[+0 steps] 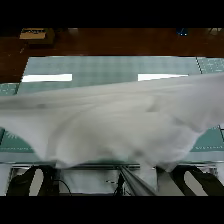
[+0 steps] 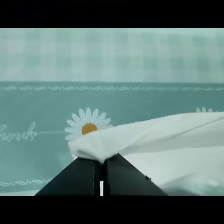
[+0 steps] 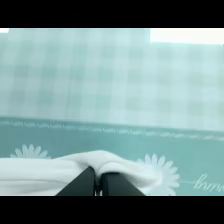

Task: Fold the shirts.

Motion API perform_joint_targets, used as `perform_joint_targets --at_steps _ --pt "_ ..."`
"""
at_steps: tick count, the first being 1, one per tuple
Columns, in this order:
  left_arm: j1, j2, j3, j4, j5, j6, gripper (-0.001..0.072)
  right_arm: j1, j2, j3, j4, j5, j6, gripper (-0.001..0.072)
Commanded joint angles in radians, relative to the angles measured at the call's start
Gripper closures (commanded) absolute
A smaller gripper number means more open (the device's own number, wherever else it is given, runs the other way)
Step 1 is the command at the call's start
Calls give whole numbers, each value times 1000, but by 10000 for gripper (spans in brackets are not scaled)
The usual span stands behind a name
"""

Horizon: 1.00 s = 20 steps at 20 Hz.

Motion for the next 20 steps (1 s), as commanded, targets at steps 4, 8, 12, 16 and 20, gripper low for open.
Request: perform_joint_targets --at_steps 4,8,12,16,20 --pt "-175 -283 -331 31 241 80 685 73 -486 -16 -3 -83 -66 673" --pt "-217 -550 -279 14 531 77 684 120 -662 -16 4 -327 -69 673" --pt "-217 -693 -259 -6 851 76 685 134 -723 -16 27 -666 -55 673" --pt "-217 -754 -260 -27 1133 77 684 134 -764 -16 82 -884 -40 672" --pt "-236 -801 -260 -27 1238 79 684 134 -829 -16 167 -926 -39 672"
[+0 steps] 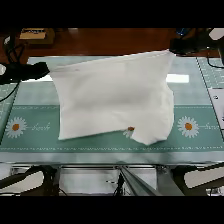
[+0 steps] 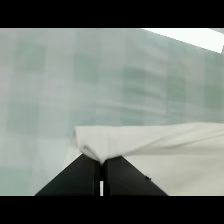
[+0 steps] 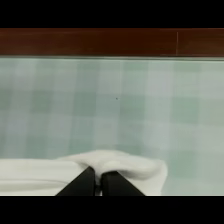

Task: Fold the shirts.

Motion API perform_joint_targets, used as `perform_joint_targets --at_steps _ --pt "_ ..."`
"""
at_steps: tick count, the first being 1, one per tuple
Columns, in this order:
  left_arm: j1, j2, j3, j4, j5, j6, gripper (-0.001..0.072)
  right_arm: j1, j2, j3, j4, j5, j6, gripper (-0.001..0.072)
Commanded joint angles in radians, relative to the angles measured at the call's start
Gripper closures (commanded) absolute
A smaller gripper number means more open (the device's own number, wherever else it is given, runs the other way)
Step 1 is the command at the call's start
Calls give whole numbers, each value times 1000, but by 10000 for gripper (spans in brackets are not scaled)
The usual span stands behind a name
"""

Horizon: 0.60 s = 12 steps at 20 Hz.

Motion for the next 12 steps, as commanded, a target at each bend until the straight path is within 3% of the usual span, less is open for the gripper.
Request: perform_joint_targets --at_steps 1,12 --pt "-25 -61 0 -2 134 10 684 1 -63 0 77 -80 4 672" --pt "-51 -203 0 -2 152 22 684 0 -201 0 118 -31 26 672"
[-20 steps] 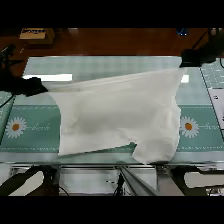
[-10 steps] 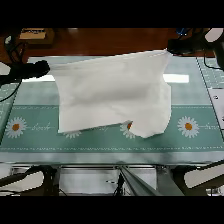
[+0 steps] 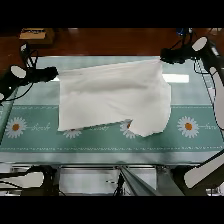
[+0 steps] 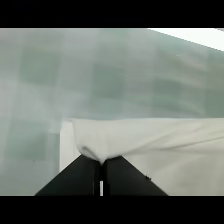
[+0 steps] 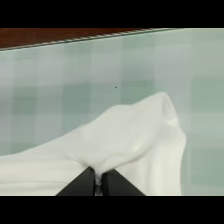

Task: Fold the shirts.

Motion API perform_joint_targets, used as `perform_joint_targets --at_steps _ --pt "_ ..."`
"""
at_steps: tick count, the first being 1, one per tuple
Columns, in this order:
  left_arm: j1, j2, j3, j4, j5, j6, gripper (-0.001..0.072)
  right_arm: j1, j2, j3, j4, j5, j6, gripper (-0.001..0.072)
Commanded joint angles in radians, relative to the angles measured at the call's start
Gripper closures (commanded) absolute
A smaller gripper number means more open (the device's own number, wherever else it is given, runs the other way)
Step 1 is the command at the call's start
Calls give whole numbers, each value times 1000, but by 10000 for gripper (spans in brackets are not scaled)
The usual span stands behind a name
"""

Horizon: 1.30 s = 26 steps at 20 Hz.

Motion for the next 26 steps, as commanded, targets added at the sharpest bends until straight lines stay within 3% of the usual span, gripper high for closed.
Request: perform_joint_targets --at_steps 1,4,10,14,15,17,18,19,21,24,25,26 --pt "-2 -27 0 -3 0 1 684 1 -29 0 11 38 5 672" --pt "3 -20 5 -3 -72 -3 684 0 -11 0 -5 99 5 672" --pt "7 -16 4 -3 -429 -14 684 0 1 0 -32 340 27 672" --pt "13 -17 4 -4 -452 -21 684 0 0 0 -95 405 43 669" --pt "14 -16 4 -3 -452 -21 664 0 1 0 -97 394 42 602" --pt "32 -13 21 -2 -488 -21 349 -7 7 10 -109 428 -13 371" --pt "58 -9 49 3 -554 -17 295 -18 18 24 -148 488 -50 294" --pt "89 -1 79 16 -635 13 295 -28 35 40 -233 578 -90 269" --pt "171 40 89 55 -793 81 296 -81 94 20 -359 674 -44 269" --pt "296 122 -68 54 -879 81 275 -196 185 -120 -282 715 -52 268" --pt "331 148 -152 37 -883 91 152 -230 212 -188 -229 705 -68 253" --pt "357 164 -223 8 -887 101 88 -259 235 -257 -168 686 -90 220"
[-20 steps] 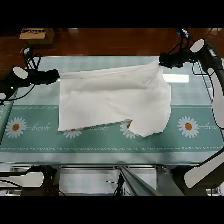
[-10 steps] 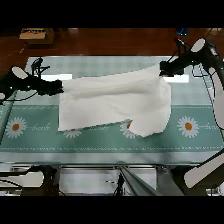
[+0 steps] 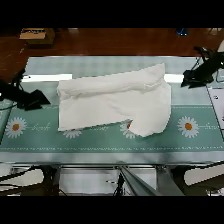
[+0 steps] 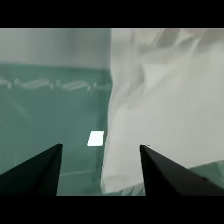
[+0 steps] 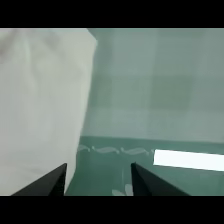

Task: Fold the shirts.

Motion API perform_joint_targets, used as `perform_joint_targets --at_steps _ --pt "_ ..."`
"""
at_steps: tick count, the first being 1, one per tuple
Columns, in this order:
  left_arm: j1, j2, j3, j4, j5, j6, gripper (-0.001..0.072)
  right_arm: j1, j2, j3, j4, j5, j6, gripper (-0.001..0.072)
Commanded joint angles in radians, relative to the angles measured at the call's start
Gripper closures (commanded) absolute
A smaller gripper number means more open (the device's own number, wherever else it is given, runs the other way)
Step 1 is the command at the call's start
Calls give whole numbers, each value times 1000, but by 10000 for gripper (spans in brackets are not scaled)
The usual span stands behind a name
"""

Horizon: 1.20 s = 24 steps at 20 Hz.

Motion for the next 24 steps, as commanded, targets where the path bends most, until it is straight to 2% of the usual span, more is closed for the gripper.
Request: perform_joint_targets --at_steps 1,6,10,13,14,15,16,18,22,24 --pt "108 64 -210 -58 -91 55 86 -108 95 -202 143 -2 -47 220" --pt "69 61 -398 -87 -11 58 87 -124 177 -381 263 -170 -55 224" --pt "0 56 -438 -179 148 44 103 -122 184 -397 283 -167 -57 225" --pt "-60 56 -438 -244 301 -9 109 -122 211 -397 283 -160 -58 224" --pt "-79 56 -438 -243 330 -34 218 -122 225 -397 283 -163 -58 224" --pt "-95 56 -438 -243 343 -37 489 -122 243 -397 282 -167 -59 225" --pt "-108 56 -438 -243 346 -33 594 -122 260 -397 280 -170 -63 225" --pt "-114 56 -438 -243 328 -19 684 -123 294 -397 270 -173 -73 225" --pt "-114 58 -438 -236 269 6 685 -127 315 -427 120 -127 -71 225" --pt "-114 58 -438 -236 256 13 684 -154 315 -537 175 -122 -71 225"
